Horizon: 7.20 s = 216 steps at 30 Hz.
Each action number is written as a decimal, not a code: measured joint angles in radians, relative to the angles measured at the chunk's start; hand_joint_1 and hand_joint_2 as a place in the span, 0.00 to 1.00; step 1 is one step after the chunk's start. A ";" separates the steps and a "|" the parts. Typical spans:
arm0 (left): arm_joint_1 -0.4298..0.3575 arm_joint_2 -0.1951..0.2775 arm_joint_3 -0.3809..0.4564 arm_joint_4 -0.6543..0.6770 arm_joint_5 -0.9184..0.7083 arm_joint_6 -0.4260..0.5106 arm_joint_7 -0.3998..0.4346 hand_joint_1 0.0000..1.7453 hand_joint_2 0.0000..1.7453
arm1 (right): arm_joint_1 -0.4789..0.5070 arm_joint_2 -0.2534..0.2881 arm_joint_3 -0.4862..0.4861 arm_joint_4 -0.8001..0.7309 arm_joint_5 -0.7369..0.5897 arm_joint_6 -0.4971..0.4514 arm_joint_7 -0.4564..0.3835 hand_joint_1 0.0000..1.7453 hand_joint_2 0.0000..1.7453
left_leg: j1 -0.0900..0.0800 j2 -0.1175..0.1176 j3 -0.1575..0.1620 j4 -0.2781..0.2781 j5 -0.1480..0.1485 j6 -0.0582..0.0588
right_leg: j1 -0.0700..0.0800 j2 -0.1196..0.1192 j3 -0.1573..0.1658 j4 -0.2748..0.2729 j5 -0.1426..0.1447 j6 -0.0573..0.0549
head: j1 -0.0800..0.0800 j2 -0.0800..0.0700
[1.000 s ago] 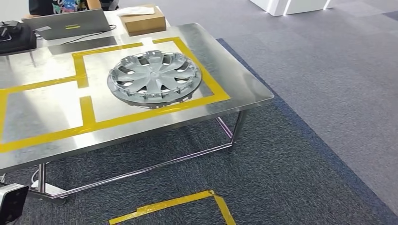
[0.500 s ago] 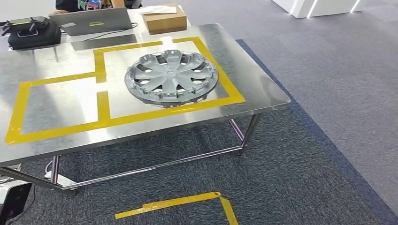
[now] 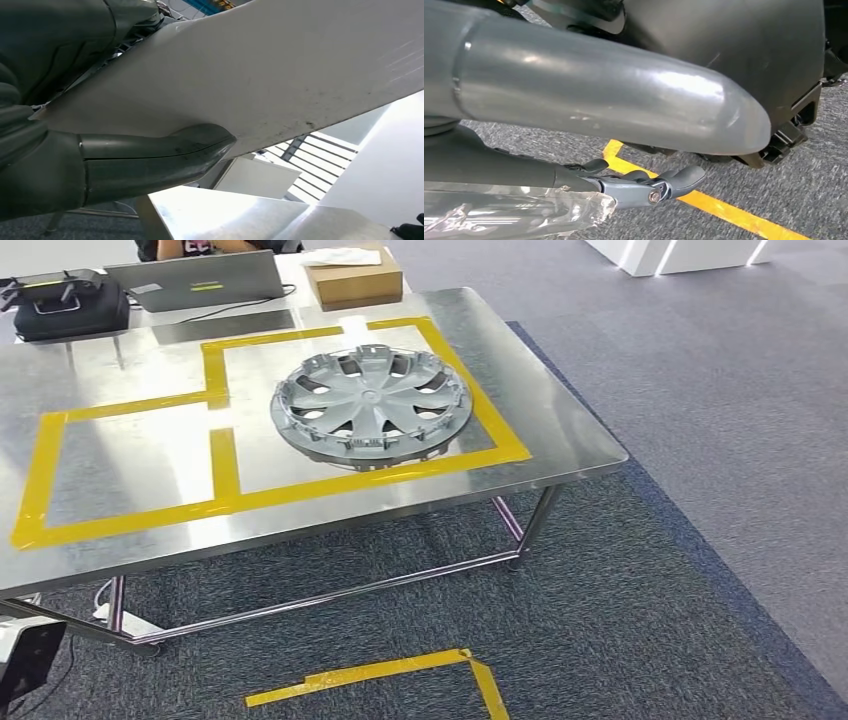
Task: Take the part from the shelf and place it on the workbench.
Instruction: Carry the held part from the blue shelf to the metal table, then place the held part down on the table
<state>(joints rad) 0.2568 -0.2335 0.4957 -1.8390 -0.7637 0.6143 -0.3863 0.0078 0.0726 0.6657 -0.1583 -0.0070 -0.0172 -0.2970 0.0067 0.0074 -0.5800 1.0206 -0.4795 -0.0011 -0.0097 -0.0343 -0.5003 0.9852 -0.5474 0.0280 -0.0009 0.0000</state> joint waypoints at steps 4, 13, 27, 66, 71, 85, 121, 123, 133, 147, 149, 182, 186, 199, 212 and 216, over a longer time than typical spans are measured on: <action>-0.006 0.017 -0.003 0.016 -0.008 -0.013 0.024 0.82 1.00 | 0.000 0.000 0.000 0.000 0.000 0.000 0.000 0.00 0.00 | 0.000 0.000 0.002 0.000 0.000 0.000 | 0.000 0.000 0.000 0.000 -0.001 0.001 | 0.000 0.000; -0.045 0.096 -0.024 0.091 -0.033 -0.041 0.091 0.82 1.00 | -0.002 0.000 0.000 0.000 0.000 -0.001 0.001 0.00 0.00 | -0.003 0.000 0.004 0.003 -0.005 0.008 | -0.004 -0.001 0.007 -0.001 -0.001 0.008 | -0.001 0.000; -0.070 0.139 -0.045 0.135 -0.045 -0.041 0.121 0.82 1.00 | -0.006 -0.006 0.002 -0.001 0.000 0.003 0.001 0.00 0.00 | 0.004 -0.019 0.044 -0.028 -0.013 0.015 | -0.012 0.035 -0.088 0.087 0.037 0.026 | 0.004 0.000; -0.073 0.165 -0.063 0.145 -0.067 -0.011 0.139 0.82 1.00 | -0.008 -0.009 0.017 -0.001 -0.012 0.001 0.003 0.00 0.00 | 0.002 -0.014 -0.016 0.124 -0.110 -0.022 | 0.000 0.032 -0.055 0.016 0.050 -0.035 | -0.006 0.000; -0.070 0.168 -0.063 0.148 -0.067 -0.013 0.142 0.82 1.00 | -0.006 -0.009 0.018 -0.001 -0.012 0.002 0.003 0.00 0.00 | 0.006 -0.013 -0.087 0.192 -0.059 -0.025 | 0.000 0.033 -0.029 0.016 0.029 -0.034 | -0.006 0.000; -0.071 0.174 -0.065 0.151 -0.073 -0.017 0.155 0.82 1.00 | -0.009 -0.009 0.019 -0.001 -0.012 0.002 0.004 0.00 0.00 | -0.001 -0.012 0.032 -0.014 -0.021 0.035 | 0.005 0.032 -0.196 0.297 -0.079 0.011 | 0.005 0.000; -0.111 0.229 -0.118 0.213 -0.114 -0.052 0.228 0.82 1.00 | -0.012 -0.013 0.027 -0.002 -0.027 0.004 0.008 0.00 0.00 | -0.002 -0.014 0.062 0.003 -0.063 0.011 | 0.014 0.034 -0.104 0.062 0.061 -0.019 | -0.006 0.000; -0.112 0.231 -0.123 0.214 -0.121 -0.053 0.230 0.82 1.00 | -0.011 -0.012 0.028 -0.002 -0.027 0.005 0.008 0.00 0.00 | 0.000 -0.014 0.066 -0.004 -0.062 0.003 | 0.015 0.036 -0.098 0.049 0.060 -0.021 | -0.007 0.000; -0.128 0.258 -0.158 0.232 -0.167 -0.113 0.276 0.82 1.00 | -0.017 -0.012 0.035 -0.002 -0.036 0.036 0.010 0.00 0.00 | -0.001 -0.012 0.086 -0.036 -0.058 0.015 | 0.016 0.039 -0.088 0.031 0.059 -0.024 | -0.008 0.000; -0.264 0.414 -0.218 0.515 -0.223 -0.277 0.401 0.82 1.00 | -0.024 -0.016 0.045 -0.002 -0.036 0.048 0.022 0.00 0.00 | -0.001 -0.011 0.088 -0.038 -0.051 -0.006 | 0.015 0.038 -0.084 0.031 0.065 -0.027 | -0.008 0.000; -0.282 0.429 -0.226 0.545 -0.228 -0.283 0.406 0.82 1.00 | -0.024 -0.018 0.045 -0.002 -0.036 0.054 0.023 0.00 0.00 | -0.002 -0.011 0.089 -0.037 -0.052 -0.006 | 0.014 0.038 -0.083 0.031 0.065 -0.027 | -0.008 0.000; -0.387 0.445 -0.462 0.577 -0.331 -0.247 0.343 0.00 0.00 | -0.026 -0.050 0.062 -0.002 -0.036 0.088 0.023 0.00 0.00 | -0.007 -0.010 0.092 -0.037 -0.052 -0.004 | 0.009 0.039 -0.081 0.030 0.066 -0.025 | -0.008 0.000; -0.292 0.405 -0.543 0.402 -0.341 -0.165 0.304 0.00 0.00 | -0.023 -0.049 0.062 -0.002 -0.036 0.075 0.020 0.00 0.00 | -0.008 -0.009 0.092 -0.037 -0.054 -0.002 | 0.008 0.040 -0.081 0.030 0.065 -0.024 | -0.008 0.000; -0.076 0.317 -0.653 0.050 -0.311 0.078 0.198 0.00 0.00 | -0.016 -0.031 0.062 -0.002 -0.036 0.029 0.020 0.00 0.00 | -0.009 -0.010 0.092 -0.037 -0.056 0.001 | 0.007 0.038 -0.079 0.029 0.063 -0.020 | -0.008 0.000; 0.020 0.185 -0.638 -0.074 -0.235 0.081 -0.120 0.00 0.00 | -0.013 -0.016 0.062 -0.003 -0.036 0.004 0.033 0.00 0.00 | -0.019 -0.010 0.092 -0.029 -0.062 0.015 | -0.004 0.038 -0.075 0.028 0.064 -0.007 | -0.008 0.000; 0.048 0.163 -0.635 -0.081 -0.187 0.081 -0.142 0.00 0.00 | -0.013 -0.004 0.062 -0.004 -0.036 -0.005 0.041 0.00 0.00 | -0.017 -0.008 0.096 -0.044 -0.041 0.034 | -0.007 0.038 -0.075 0.025 0.065 0.012 | -0.008 0.000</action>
<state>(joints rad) 0.3051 -0.0708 -0.1389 -1.9198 -0.9509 0.6954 -0.5284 -0.0050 0.0691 0.7275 -0.1621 -0.0431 -0.0219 -0.2564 -0.0100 -0.0010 -0.4838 0.9765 -0.5209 0.0332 -0.0163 0.0034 -0.5748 1.0098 -0.4827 0.0397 -0.0090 0.0000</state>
